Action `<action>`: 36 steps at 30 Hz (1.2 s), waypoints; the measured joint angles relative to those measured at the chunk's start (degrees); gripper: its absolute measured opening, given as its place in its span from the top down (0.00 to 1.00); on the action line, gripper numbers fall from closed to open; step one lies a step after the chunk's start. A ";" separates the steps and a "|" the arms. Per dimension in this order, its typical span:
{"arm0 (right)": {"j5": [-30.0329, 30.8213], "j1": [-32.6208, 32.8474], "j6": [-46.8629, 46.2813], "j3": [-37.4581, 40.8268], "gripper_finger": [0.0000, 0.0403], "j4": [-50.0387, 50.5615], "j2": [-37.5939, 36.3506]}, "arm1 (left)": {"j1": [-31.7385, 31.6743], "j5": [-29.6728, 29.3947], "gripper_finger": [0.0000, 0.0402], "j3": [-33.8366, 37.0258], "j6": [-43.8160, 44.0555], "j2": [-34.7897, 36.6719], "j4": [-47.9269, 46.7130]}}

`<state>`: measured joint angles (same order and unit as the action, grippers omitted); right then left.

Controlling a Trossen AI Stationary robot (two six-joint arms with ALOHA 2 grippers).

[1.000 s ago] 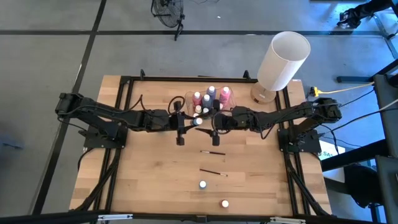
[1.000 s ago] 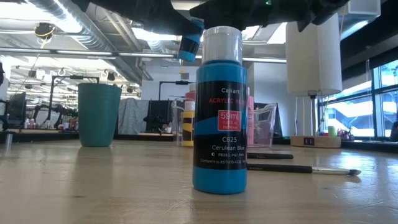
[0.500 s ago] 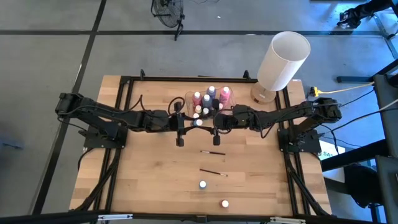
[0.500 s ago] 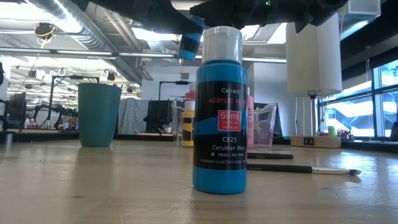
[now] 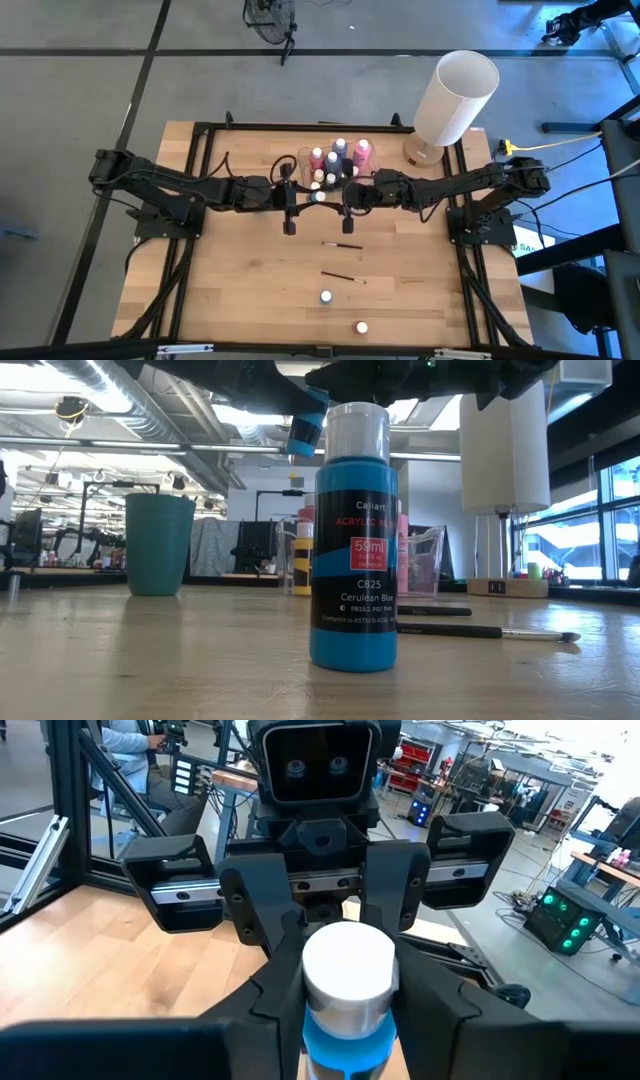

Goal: Pick & Place Paint Supplies
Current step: Put the blue paint bottle into the transparent bin

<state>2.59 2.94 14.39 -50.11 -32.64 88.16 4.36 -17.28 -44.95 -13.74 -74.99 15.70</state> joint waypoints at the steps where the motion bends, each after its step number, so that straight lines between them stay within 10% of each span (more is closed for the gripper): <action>1: 0.03 0.00 0.00 0.00 0.71 0.02 0.00 | 0.00 0.00 0.75 0.00 0.00 0.01 0.00; 17: 0.27 0.04 -2.18 0.00 0.71 0.28 0.00 | 0.02 0.39 0.74 0.00 -1.05 0.03 0.22; 36: 8.45 0.54 -6.29 0.24 0.71 7.10 -1.75 | 0.04 -3.50 0.42 -0.32 -2.08 0.96 2.17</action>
<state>11.04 3.48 8.10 -49.87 -25.54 86.41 4.40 -20.77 -45.27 -15.82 -74.02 17.88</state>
